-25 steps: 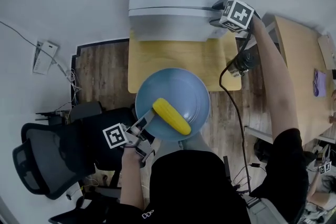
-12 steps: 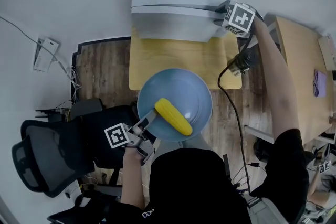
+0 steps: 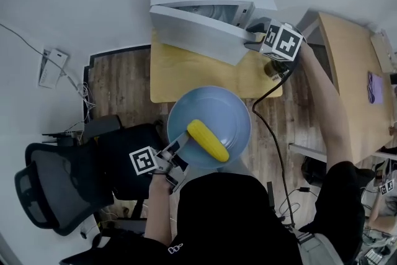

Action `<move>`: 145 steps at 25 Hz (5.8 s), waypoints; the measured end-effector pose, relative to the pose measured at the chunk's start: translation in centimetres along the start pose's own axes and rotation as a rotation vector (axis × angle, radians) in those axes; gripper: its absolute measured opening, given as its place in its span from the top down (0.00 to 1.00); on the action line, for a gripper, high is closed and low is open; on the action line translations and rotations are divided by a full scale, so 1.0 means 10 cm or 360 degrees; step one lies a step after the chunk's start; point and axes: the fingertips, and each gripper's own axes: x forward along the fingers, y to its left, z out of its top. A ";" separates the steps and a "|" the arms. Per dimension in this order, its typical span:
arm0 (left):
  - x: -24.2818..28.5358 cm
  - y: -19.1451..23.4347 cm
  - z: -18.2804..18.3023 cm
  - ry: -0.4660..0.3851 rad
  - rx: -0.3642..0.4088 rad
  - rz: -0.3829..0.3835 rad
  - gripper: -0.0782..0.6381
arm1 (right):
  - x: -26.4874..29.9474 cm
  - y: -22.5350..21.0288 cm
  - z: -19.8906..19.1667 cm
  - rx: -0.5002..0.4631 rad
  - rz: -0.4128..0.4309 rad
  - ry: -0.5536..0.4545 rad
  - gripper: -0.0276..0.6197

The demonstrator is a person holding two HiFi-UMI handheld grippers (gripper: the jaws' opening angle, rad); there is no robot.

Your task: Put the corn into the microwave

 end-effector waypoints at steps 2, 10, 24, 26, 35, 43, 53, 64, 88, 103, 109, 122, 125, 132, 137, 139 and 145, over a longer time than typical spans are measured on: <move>-0.05 0.03 -0.08 -0.0001 -0.0011 -0.0002 0.78 | -0.03 0.16 0.05 0.0016 -0.0005 -0.0024 0.65; -0.41 0.20 -0.29 -0.0047 -0.0022 0.0020 0.78 | -0.10 0.79 0.31 0.0095 -0.0081 -0.0173 0.62; -1.06 0.37 -0.40 -0.0218 -0.0051 0.0039 0.78 | -0.05 1.62 0.96 0.0238 0.0042 -0.0583 0.59; -1.13 0.41 -0.40 -0.0237 -0.0058 0.0049 0.78 | -0.03 1.73 1.08 0.0209 0.0098 -0.0653 0.59; -1.34 0.46 -0.39 -0.0304 -0.0050 0.0055 0.78 | 0.08 2.08 1.63 -0.0014 0.0266 -0.0782 0.68; -1.37 0.54 -0.37 -0.0372 -0.0057 0.0026 0.78 | 0.22 2.24 2.10 -0.0101 0.0335 -0.0875 0.73; -1.29 0.54 -0.33 -0.0416 -0.0078 -0.0063 0.78 | 0.27 2.34 2.32 -0.0249 0.0402 -0.0862 0.74; -1.00 0.58 -0.18 -0.0425 -0.0098 -0.0148 0.78 | 0.09 1.99 2.41 -0.0326 0.0374 -0.0970 0.88; -0.10 0.54 0.06 -0.0440 -0.0078 -0.0164 0.79 | 0.15 1.70 2.34 -0.0455 0.0140 -0.0907 0.88; 0.54 0.43 0.74 -0.0730 -0.0008 -0.0159 0.79 | -0.86 0.66 1.22 0.0109 -0.0732 -0.1172 0.86; 0.71 0.36 0.99 -0.0868 -0.0005 -0.0160 0.79 | -0.87 0.93 0.39 0.0558 -0.0757 -0.1147 0.87; 0.87 0.36 1.30 -0.1113 0.0042 -0.0080 0.78 | -0.72 1.33 -0.50 0.1007 -0.0730 -0.1060 0.87; 0.92 0.38 1.39 -0.1204 0.0034 -0.0101 0.78 | -0.62 1.42 -0.55 0.1046 -0.0682 -0.1053 0.87; 1.42 0.43 1.69 -0.1146 0.0120 -0.0035 0.78 | -0.56 1.51 -0.64 0.1099 -0.0651 -0.1049 0.87; 1.69 0.52 1.91 -0.1113 0.0086 -0.0010 0.79 | -0.55 1.52 -0.78 0.1146 -0.0653 -0.1016 0.88; 1.76 0.57 2.01 -0.1125 0.0045 -0.0005 0.79 | -0.52 1.53 -0.84 0.1167 -0.0649 -0.1003 0.88; 2.04 0.70 2.34 -0.1126 0.0034 0.0042 0.79 | -0.42 1.53 -0.99 0.1277 -0.0640 -0.0999 0.89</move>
